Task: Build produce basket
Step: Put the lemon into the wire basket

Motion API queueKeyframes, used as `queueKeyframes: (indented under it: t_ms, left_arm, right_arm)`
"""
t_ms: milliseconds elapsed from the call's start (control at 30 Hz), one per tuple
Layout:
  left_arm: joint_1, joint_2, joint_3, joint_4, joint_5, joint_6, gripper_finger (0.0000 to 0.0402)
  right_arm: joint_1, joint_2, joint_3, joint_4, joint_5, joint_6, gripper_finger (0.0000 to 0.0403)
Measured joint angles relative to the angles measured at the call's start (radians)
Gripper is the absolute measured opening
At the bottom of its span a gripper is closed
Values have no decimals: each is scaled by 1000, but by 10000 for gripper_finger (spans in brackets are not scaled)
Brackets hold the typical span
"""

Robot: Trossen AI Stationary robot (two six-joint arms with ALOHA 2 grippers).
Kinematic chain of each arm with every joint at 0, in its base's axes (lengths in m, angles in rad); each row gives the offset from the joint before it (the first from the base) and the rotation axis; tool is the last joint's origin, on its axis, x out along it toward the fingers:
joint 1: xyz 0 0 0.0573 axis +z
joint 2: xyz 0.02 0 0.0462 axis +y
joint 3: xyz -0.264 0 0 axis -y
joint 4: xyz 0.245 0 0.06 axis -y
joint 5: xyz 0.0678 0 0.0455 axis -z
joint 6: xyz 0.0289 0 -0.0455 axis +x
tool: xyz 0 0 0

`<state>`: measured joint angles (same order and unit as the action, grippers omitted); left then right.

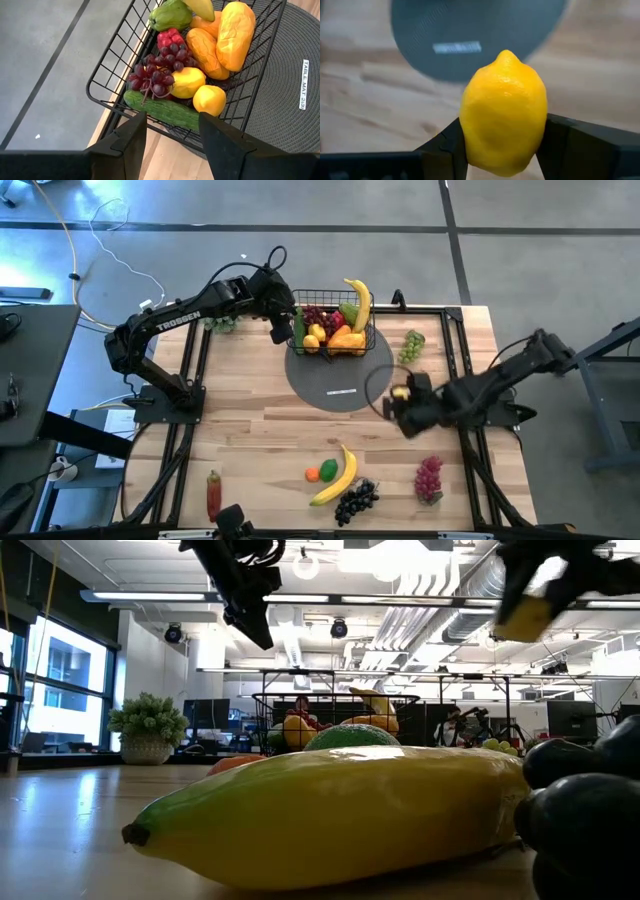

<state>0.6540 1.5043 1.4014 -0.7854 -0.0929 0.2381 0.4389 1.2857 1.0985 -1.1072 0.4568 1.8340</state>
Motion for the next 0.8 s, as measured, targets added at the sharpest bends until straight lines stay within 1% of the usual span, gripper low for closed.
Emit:
queueKeyframes:
  t_ms: [167,233,400,500,667,800]
  left_arm:
    - [0,0,0,5,0,0,168]
    - [0,0,0,6,-3,0,168]
    - [0,0,0,4,-50,20,168]
    - [0,0,0,-1,-93,34,174]
    - [9,0,0,-7,-161,16,200]
    - [28,0,0,-7,-159,-26,212]
  right_arm:
    - [-197,-23,0,132,29,-287,146]
    - [-273,-23,0,218,28,-416,146]
    - [-444,-23,0,465,-2,-721,146]
    - [-526,-23,0,609,-36,-868,146]
    - [-636,4,0,816,-96,-1072,146]
    - [-711,53,0,971,-183,-1184,146]
